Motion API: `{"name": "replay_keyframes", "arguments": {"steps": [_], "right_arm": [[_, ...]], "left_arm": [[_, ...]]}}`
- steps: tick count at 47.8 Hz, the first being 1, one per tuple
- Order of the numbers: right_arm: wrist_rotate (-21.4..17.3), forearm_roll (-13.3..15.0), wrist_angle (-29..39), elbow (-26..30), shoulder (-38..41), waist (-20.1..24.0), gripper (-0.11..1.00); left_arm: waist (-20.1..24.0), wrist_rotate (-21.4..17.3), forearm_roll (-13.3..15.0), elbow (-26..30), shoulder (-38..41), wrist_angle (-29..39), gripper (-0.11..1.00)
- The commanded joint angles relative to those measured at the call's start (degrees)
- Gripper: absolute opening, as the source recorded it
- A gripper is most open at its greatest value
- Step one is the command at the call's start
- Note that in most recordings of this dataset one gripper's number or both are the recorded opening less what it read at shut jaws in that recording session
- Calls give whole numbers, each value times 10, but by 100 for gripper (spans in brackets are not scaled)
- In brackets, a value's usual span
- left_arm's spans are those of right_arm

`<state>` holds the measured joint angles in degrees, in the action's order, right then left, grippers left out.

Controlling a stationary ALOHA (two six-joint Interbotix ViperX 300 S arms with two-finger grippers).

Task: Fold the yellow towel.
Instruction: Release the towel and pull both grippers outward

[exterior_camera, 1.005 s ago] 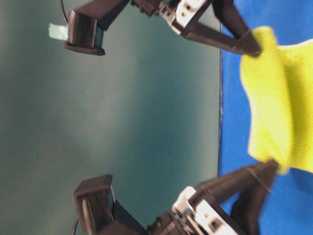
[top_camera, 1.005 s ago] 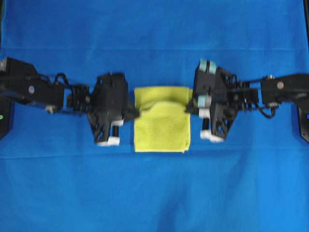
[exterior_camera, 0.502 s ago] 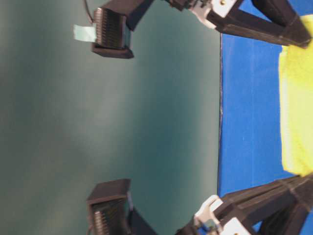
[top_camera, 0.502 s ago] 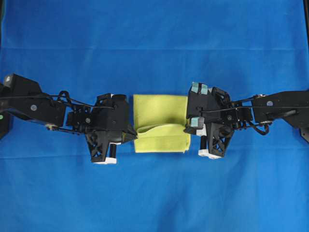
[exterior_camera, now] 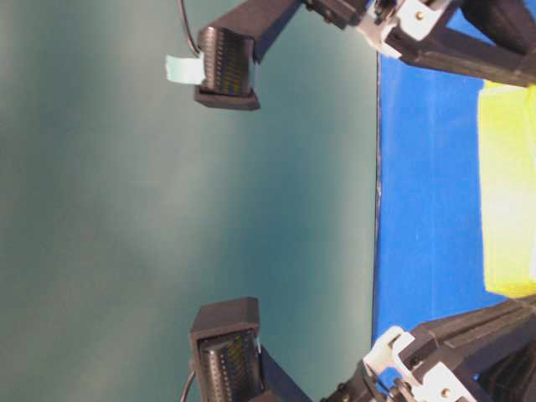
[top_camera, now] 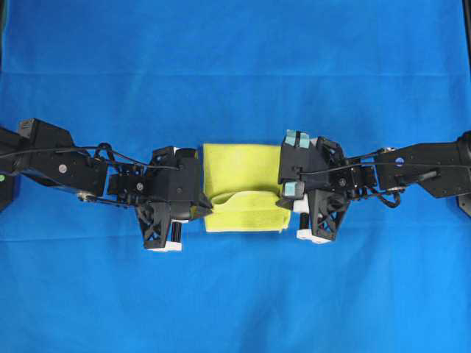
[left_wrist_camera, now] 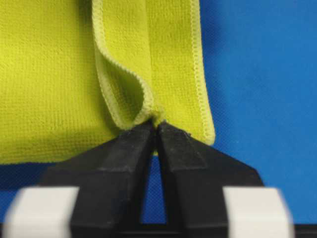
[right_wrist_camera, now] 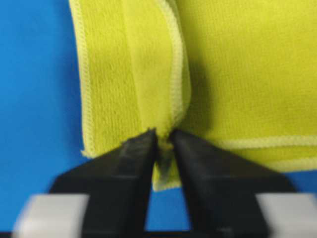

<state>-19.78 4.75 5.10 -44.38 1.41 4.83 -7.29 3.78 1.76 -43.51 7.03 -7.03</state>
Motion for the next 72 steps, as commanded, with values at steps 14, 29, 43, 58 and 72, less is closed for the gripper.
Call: {"name": "replay_keyframes", "arguments": {"steps": [14, 29, 43, 58, 72], "right_arm": [[-2, -1, 18, 20, -31, 26, 57], [-2, 0, 71, 19, -132, 73, 58], [1, 31, 91, -21, -242, 69, 58], [1, 69, 83, -96, -408, 24, 58], [1, 100, 40, -189, -541, -20, 58]], "left_arm": [[-10, 2, -1, 3, -33, 12, 75], [-56, 3, -1, -10, -104, 47, 67], [-87, 2, -1, -37, -193, 50, 67], [-85, -13, -2, -108, -347, 36, 67], [-74, -56, -3, -211, -516, 15, 66]]}}
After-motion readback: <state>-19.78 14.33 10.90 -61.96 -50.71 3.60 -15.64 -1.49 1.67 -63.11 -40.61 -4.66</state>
